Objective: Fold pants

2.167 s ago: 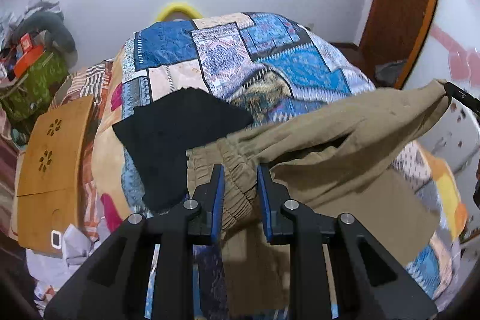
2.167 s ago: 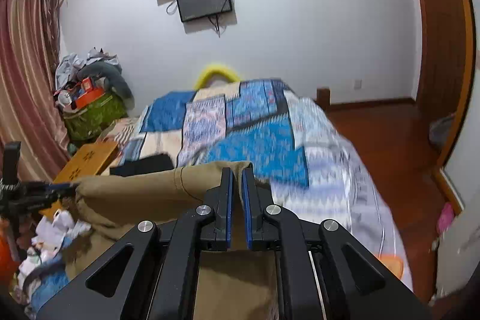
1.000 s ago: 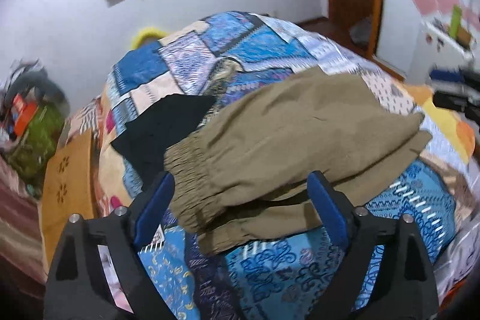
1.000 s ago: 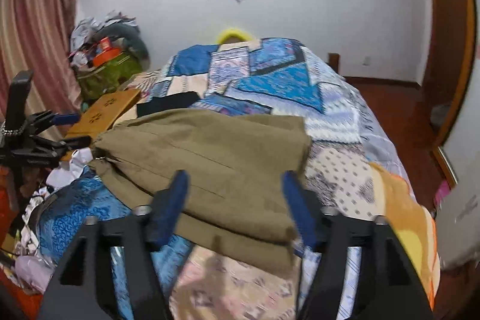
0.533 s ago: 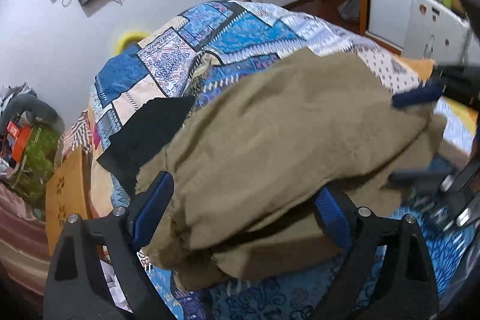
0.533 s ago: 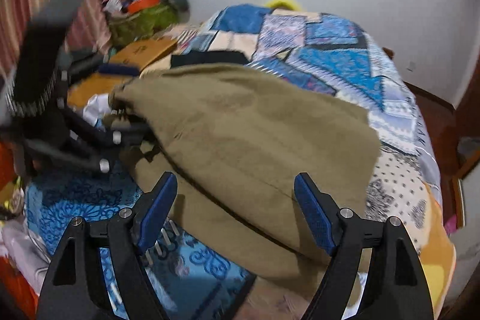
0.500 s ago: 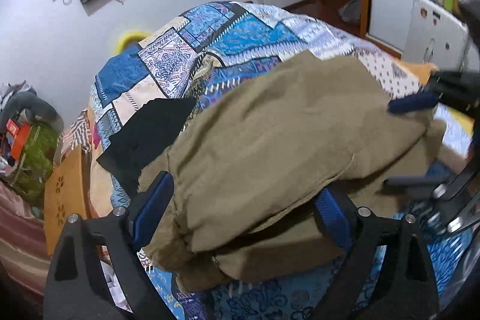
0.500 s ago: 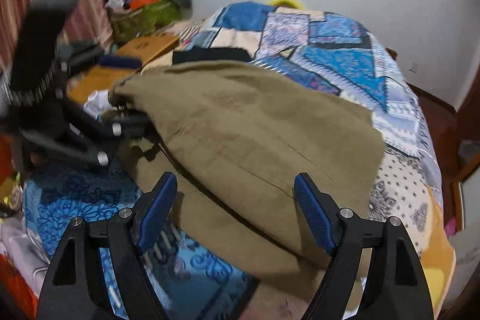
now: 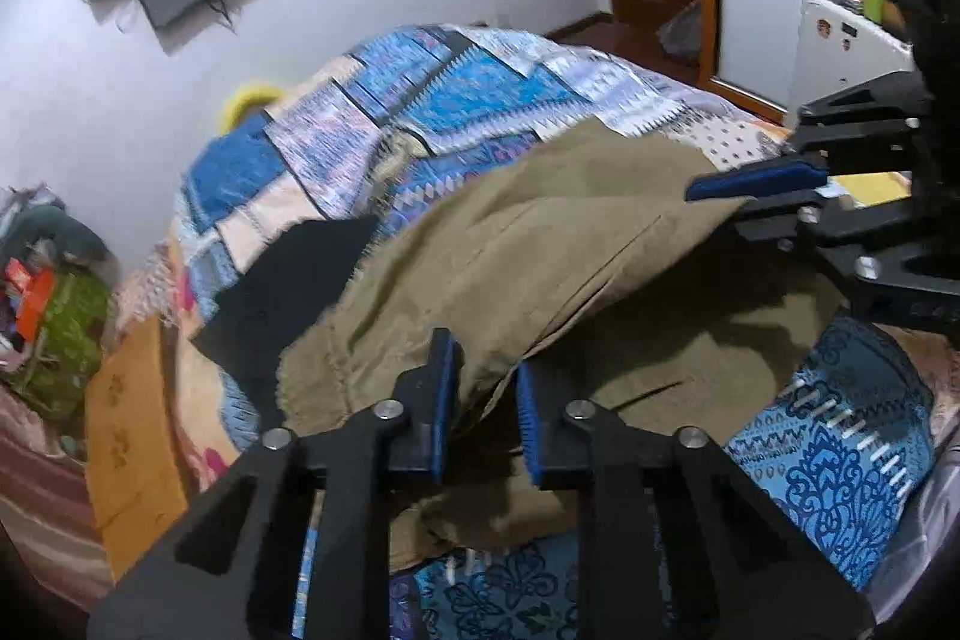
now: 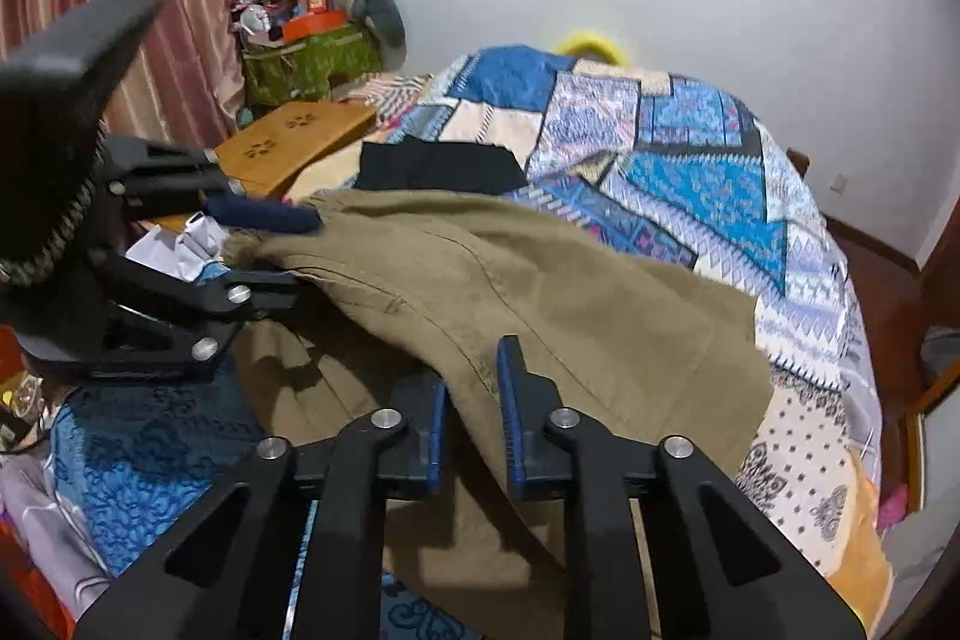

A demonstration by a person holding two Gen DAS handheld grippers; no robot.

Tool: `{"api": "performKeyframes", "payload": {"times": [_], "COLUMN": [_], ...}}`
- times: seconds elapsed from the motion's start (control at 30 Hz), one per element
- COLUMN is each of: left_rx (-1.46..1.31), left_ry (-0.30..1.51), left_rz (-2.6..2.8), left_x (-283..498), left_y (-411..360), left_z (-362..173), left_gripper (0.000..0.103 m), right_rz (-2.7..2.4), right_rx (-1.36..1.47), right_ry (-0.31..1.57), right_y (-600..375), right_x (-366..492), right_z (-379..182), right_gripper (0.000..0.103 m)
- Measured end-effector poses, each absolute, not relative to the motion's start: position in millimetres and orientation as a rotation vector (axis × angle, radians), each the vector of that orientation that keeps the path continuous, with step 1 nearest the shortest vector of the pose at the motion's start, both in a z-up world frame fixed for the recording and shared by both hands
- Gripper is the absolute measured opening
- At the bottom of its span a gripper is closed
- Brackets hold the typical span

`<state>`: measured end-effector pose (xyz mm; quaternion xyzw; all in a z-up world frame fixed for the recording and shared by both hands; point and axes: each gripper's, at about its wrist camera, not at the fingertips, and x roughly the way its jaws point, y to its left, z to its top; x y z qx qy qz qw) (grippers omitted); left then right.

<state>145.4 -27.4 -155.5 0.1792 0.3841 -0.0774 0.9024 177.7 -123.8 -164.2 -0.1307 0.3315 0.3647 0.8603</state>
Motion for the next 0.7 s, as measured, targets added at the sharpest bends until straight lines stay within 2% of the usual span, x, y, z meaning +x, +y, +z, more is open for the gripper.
{"api": "performKeyframes", "payload": {"times": [0.07,0.23,0.53,0.6,0.7], "left_rx": [0.374,0.300,0.224,0.224,0.208], "left_ry": [0.763,0.776,0.914,0.938,0.943], "left_rz": [-0.150,-0.186,-0.224,-0.219,-0.220], "left_x": [139,128,120,117,109], "left_y": [-28,-19,-16,-15,-11], "left_z": [-148,-138,-172,-178,-176], "left_gripper": [0.014,0.014,0.016,0.017,0.022], "right_rz": [0.776,0.780,0.791,0.791,0.792], "right_rx": [-0.277,-0.270,-0.252,-0.239,-0.199], "right_ry": [0.676,0.656,0.746,0.777,0.823], "right_y": [-123,-125,-126,-129,-136], "right_x": [169,159,149,148,144], "right_z": [-158,-149,-178,-184,-187], "right_gripper": [0.010,0.010,0.011,0.015,0.029]}}
